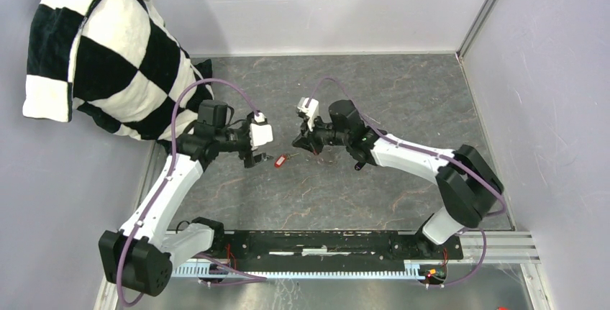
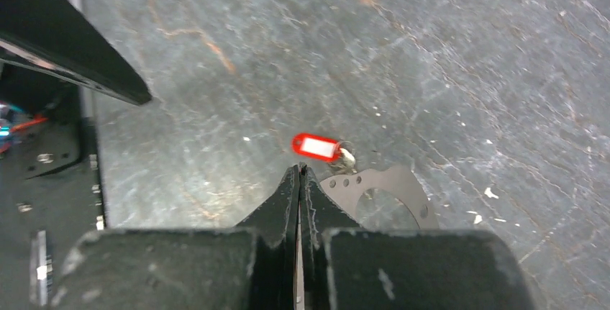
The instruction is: Put the keys on the keyring
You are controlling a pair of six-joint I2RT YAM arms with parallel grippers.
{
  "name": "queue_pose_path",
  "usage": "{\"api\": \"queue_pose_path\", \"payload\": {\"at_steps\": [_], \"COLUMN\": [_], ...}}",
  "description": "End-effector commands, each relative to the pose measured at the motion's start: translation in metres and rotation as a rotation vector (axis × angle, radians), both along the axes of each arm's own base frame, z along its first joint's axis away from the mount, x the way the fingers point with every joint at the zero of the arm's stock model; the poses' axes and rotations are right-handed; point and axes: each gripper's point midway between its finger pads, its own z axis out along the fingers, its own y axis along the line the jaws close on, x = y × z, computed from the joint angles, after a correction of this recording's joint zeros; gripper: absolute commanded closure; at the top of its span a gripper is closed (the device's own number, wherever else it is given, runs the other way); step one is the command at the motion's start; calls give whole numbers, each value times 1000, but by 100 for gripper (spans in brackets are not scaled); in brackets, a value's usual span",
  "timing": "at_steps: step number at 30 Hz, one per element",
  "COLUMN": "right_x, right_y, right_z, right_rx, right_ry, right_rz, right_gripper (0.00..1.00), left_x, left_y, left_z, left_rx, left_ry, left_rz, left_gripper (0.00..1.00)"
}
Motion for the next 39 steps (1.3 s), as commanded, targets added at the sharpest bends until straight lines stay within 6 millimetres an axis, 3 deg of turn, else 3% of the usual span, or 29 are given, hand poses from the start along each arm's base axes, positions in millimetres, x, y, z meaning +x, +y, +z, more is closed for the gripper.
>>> {"api": "queue_pose_path", "payload": {"at_steps": [1, 10, 24, 39], "right_x": [-27, -55, -92, -116], "right_y": [2, -16, -19, -12], "right_z": [56, 86, 127, 148], "right_rx": [168, 274, 450, 489], "right_ry": [-45, -69, -45, -68], "right_rz": [83, 106, 220, 288], "right_gripper": [100, 100, 100, 100], "left_x": [-15, -47, -101, -117], "left_y": [-25, -45, -64, -71], "left_z": [25, 29, 43, 80], "left_rx": [-58, -208, -307, -368], "left_ry": [-44, 281, 535, 490], "left_rz": [-84, 4, -106, -225], "left_gripper": [12, 19, 55, 56]}}
